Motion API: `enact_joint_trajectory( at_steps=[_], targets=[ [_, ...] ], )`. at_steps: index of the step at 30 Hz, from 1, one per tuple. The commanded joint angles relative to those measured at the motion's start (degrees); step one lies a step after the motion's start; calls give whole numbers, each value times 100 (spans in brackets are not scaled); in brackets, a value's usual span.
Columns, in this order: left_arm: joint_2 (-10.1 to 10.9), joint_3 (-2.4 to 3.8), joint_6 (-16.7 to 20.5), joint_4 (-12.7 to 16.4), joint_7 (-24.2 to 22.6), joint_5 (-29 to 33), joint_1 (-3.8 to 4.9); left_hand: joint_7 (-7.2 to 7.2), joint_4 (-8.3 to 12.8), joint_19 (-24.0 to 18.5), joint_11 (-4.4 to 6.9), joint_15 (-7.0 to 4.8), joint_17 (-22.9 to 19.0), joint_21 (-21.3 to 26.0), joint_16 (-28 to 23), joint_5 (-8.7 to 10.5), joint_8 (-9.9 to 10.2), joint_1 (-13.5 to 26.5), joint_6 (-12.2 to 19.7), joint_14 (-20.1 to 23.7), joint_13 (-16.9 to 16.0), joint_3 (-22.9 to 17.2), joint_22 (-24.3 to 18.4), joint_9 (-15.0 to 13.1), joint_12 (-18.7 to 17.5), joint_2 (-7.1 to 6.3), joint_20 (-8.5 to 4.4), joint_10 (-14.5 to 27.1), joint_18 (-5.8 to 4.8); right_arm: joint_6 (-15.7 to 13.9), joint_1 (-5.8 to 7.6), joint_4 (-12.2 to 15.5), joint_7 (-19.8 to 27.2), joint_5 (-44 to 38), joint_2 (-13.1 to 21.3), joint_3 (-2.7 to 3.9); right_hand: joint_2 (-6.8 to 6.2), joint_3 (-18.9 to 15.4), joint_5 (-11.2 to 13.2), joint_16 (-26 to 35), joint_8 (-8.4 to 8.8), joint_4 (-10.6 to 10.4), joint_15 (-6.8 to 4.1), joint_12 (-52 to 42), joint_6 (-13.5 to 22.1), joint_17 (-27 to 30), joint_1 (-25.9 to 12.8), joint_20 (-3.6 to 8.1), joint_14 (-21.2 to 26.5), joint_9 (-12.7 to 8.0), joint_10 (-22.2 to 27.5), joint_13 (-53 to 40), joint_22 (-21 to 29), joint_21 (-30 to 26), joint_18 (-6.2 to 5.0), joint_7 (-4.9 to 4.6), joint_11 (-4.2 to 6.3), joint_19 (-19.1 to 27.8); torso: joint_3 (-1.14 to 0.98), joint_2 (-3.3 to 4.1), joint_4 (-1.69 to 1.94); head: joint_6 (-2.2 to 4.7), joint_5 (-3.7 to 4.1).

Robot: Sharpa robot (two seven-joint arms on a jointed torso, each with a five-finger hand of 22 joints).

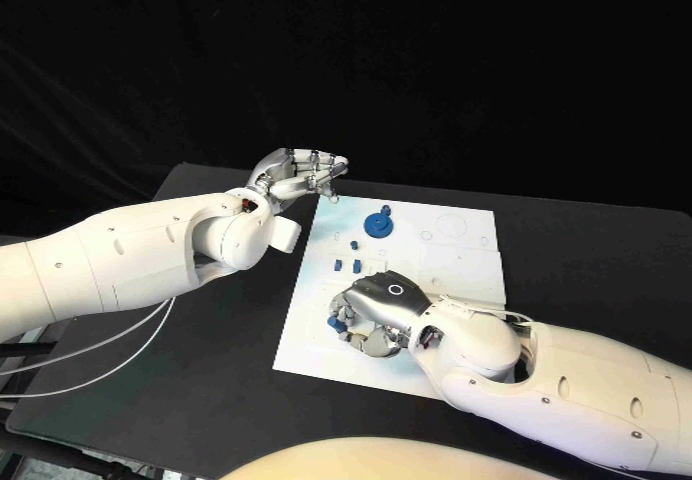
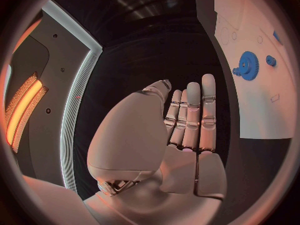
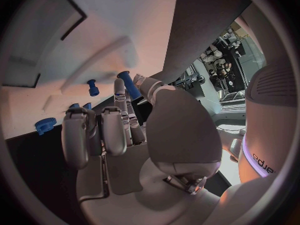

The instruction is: Assemble the parts on the task board

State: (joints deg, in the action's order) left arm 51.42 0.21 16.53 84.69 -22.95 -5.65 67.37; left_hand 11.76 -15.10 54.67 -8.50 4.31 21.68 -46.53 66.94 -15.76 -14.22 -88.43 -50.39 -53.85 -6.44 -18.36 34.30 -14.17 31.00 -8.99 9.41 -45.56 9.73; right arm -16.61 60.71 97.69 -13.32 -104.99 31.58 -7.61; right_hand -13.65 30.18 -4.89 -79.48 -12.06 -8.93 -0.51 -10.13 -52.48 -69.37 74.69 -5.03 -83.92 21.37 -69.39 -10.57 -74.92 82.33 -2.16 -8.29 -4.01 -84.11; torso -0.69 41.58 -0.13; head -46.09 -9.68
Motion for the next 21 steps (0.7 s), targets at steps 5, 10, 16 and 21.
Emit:
enact_joint_trajectory(
  at_steps=[5,10,16,21],
  targets=[
    [-3,3,-91,9,-25,24,4,10,2,-28,-17,13,-11,25,-23,-19,-17,12,22,40,7,-45,-2,0,38,-60,5,42,79,-229,-8,70,-48,-91,79,-1,-6,-54,-52,-38,83,5,-18,27,91,-19,-46,-22,-215,-12,-14,-36,-1302,19,64,22,24,-346,-6,3,1,8,2],
    [0,3,-91,5,-24,24,4,10,2,-28,-17,13,-11,25,-23,-19,-17,12,22,40,7,-45,-2,0,38,-60,5,42,79,-314,-10,118,-31,-74,122,0,12,-54,-69,-37,60,18,-33,4,36,-11,-28,-10,-215,7,-54,-64,-1307,34,66,42,46,-352,-9,2,-7,6,-3],
    [0,3,-98,6,-21,24,4,10,2,-28,-17,13,-11,25,-23,-19,-17,12,22,40,7,-45,-2,0,38,-60,5,42,79,-393,-12,144,-24,-36,120,0,-43,-152,-66,-49,72,-29,-52,-33,28,-26,-125,11,-221,21,-107,-127,-1313,53,71,52,64,-360,-8,2,-9,10,-2],
    [-3,3,-103,4,-19,24,4,10,2,-28,-17,13,-11,25,-23,-19,-17,12,22,40,7,-45,-2,0,38,-60,5,42,79,-481,-15,133,-44,1,75,0,-64,-351,-65,-107,115,-53,-134,-386,41,-117,-168,78,-247,41,-443,-452,-1358,215,103,117,168,-414,-6,5,-3,18,6]
  ],
)
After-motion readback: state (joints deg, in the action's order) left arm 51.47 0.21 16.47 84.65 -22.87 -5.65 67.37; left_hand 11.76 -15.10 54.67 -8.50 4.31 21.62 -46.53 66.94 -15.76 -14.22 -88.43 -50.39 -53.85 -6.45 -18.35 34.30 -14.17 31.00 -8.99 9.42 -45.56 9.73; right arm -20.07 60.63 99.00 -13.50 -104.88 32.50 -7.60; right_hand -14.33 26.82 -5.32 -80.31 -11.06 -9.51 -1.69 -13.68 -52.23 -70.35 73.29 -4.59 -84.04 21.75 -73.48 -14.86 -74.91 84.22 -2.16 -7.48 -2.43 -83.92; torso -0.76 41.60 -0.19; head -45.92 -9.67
